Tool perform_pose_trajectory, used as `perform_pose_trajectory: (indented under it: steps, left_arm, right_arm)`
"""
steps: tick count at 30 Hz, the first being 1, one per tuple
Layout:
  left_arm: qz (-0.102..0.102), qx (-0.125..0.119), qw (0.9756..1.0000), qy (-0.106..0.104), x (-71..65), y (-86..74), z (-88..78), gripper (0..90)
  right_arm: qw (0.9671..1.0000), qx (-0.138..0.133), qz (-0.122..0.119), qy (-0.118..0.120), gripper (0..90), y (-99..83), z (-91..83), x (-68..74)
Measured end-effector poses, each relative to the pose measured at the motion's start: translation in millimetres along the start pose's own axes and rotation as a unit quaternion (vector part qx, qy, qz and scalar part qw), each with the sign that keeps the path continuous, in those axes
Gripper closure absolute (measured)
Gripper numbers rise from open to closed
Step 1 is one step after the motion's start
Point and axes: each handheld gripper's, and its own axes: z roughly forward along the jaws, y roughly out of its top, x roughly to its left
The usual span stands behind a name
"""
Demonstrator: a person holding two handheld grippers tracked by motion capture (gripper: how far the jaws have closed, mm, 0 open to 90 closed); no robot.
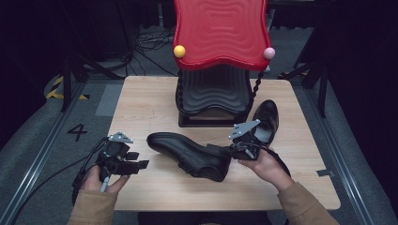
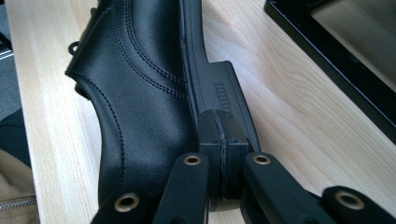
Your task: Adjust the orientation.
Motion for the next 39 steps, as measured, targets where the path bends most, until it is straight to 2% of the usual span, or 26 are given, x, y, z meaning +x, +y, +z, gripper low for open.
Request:
perform_pose_trajectory:
  steps: [2,5,8,9,10,12,15,16,17,18,20,21,22,23,26,31,32,33,35,37,39]
  left_arm:
    - [-0.001,-0.001,1.0000,0.001,0.2,-0.2,-0.8,49.8]
    - [-0.001,-0.003,1.0000,0.001,0.7,0.0,-1.6,49.8]
    - [0.000,-0.003,1.0000,0.002,0.9,0.3,-1.5,49.8]
    - [-0.002,-0.002,1.0000,0.000,1.1,0.4,-1.0,49.8]
    - [-0.002,-0.001,1.0000,-0.001,1.6,0.7,-0.3,49.8]
    - [-0.001,0.000,1.0000,-0.002,1.8,0.8,0.0,49.7]
    - [-0.001,0.000,1.0000,-0.002,2.0,0.8,1.1,49.8]
    - [-0.001,0.000,1.0000,-0.002,2.2,0.7,1.1,49.8]
    - [-0.001,0.000,1.0000,-0.003,2.5,0.6,0.9,49.7]
    - [-0.001,0.000,1.0000,-0.002,2.7,0.5,0.7,49.5]
    - [-0.003,-0.001,1.0000,-0.002,3.3,0.0,0.4,49.1]
    - [-0.004,-0.001,1.0000,-0.002,3.9,-0.3,0.5,49.1]
    - [-0.006,-0.001,1.0000,-0.002,4.2,-0.4,0.8,49.1]
    - [-0.005,0.001,1.0000,-0.002,4.7,-0.3,1.1,49.0]
    - [-0.004,0.002,1.0000,-0.003,3.1,0.2,1.7,48.9]
    - [-0.003,-0.001,1.0000,-0.003,2.5,0.7,0.9,48.9]
    - [-0.002,-0.001,1.0000,-0.004,2.8,0.6,0.9,48.9]
    - [-0.002,-0.001,1.0000,-0.004,2.8,0.5,0.9,48.8]
    - [-0.002,0.000,1.0000,-0.004,2.7,0.2,1.0,48.9]
    - [-0.002,0.000,1.0000,-0.003,2.3,-0.6,0.8,48.8]
    - [-0.002,0.001,1.0000,-0.004,2.0,-1.7,0.1,48.8]
  right_arm:
    - [1.0000,0.002,0.000,-0.004,89.9,1.6,0.1,-2.5]
    - [0.9998,-0.002,0.013,-0.016,89.9,3.0,0.6,-8.5]
    - [0.9990,-0.001,0.021,-0.040,89.9,6.2,2.8,-12.3]
    - [0.9990,-0.001,0.021,-0.040,89.9,6.2,2.8,-12.3]
    - [0.9980,0.005,0.024,-0.058,89.9,9.5,5.4,-15.5]
    - [0.9978,0.006,0.024,-0.062,89.9,10.2,6.1,-16.9]
    - [0.9962,0.010,0.028,-0.082,89.7,11.5,9.7,-21.8]
    - [0.9954,0.011,0.029,-0.091,88.4,11.6,10.6,-23.2]
    - [0.9935,0.010,0.029,-0.110,84.7,11.8,10.3,-23.5]
    - [0.9912,0.005,0.021,-0.130,84.7,11.9,8.1,-23.1]
    - [0.9839,-0.011,0.017,-0.178,85.2,13.0,-2.5,-22.2]
    - [0.9839,-0.021,0.019,-0.177,83.7,13.3,-7.8,-23.5]
    - [0.9866,-0.042,0.033,-0.154,82.0,13.2,-15.7,-25.7]
    - [0.9870,-0.050,0.039,-0.148,81.0,13.4,-20.0,-26.4]
    - [0.9890,-0.046,0.032,-0.137,78.7,14.0,-22.7,-25.3]
    - [0.9930,-0.045,0.034,-0.104,71.1,14.7,-23.0,-24.5]
    - [0.9930,-0.045,0.034,-0.104,71.1,14.7,-23.0,-24.5]
    - [0.9950,-0.049,0.030,-0.081,66.5,16.4,-25.6,-22.5]
    - [0.9957,-0.051,0.026,-0.073,64.7,17.2,-26.3,-21.5]
    - [0.9978,-0.048,0.010,-0.044,60.7,20.2,-25.4,-17.6]
    - [0.9987,-0.039,-0.005,-0.031,58.9,22.8,-21.7,-14.0]
